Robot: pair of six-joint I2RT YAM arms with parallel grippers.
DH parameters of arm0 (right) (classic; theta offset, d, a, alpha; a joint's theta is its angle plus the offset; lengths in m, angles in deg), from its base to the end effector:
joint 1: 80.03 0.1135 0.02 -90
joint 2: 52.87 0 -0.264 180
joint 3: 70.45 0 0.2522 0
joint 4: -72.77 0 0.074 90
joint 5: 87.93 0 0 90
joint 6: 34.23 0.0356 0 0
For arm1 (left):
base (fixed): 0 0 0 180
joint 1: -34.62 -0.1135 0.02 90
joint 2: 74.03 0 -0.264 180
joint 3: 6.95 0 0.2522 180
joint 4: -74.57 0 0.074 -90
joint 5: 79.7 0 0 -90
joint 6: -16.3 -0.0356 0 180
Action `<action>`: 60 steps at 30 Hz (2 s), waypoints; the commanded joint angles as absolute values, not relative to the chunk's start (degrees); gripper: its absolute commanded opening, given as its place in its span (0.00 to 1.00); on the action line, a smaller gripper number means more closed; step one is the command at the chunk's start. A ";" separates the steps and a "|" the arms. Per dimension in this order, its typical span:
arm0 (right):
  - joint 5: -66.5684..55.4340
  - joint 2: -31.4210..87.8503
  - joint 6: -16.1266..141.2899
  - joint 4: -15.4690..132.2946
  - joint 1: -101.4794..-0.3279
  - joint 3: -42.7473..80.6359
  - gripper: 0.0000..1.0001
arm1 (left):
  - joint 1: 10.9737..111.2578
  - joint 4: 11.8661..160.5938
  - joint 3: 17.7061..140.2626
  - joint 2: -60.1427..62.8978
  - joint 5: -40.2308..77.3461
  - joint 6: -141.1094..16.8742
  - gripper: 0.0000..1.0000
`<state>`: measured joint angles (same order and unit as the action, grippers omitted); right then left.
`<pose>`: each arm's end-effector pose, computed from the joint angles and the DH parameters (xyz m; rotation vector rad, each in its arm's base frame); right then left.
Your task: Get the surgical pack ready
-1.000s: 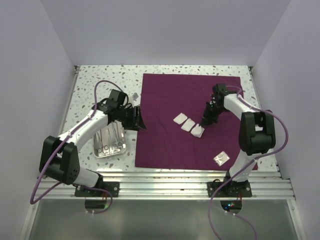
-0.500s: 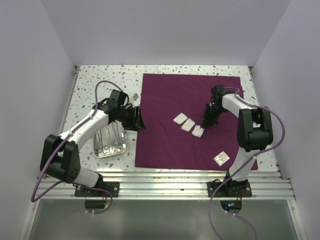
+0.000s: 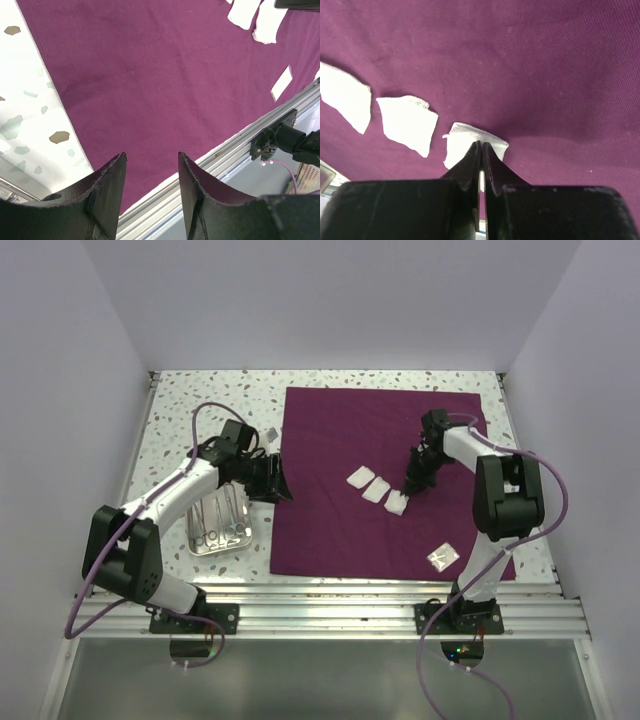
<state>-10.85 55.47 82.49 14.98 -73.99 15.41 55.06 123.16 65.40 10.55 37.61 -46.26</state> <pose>0.3517 0.0452 0.1605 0.5128 2.9728 0.4001 0.2689 -0.1176 0.2307 0.0057 2.7362 -0.8948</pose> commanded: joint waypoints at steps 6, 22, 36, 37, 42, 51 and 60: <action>-12.69 50.76 80.64 14.36 -73.26 16.35 0.00 | 55.45 121.29 67.20 11.31 39.12 -46.01 0.50; -11.91 56.73 79.68 14.54 -72.56 19.95 0.00 | 55.45 121.99 68.16 11.93 38.95 -46.63 0.50; -9.09 56.82 79.06 12.43 -72.38 20.30 0.16 | 55.45 122.26 68.87 12.72 39.21 -46.80 0.50; -9.00 55.86 79.15 12.17 -72.30 20.13 0.17 | 55.45 122.35 68.78 12.72 39.21 -46.80 0.50; -9.44 53.75 80.29 10.49 -71.86 18.90 0.15 | 55.45 121.56 68.16 12.37 39.56 -46.28 0.50; -9.97 54.09 82.31 7.86 -71.59 20.21 0.09 | 55.45 120.94 67.11 11.67 40.09 -45.66 0.49; -8.65 54.88 81.87 8.38 -71.68 19.25 0.13 | 55.45 120.85 66.49 11.14 39.92 -45.66 0.50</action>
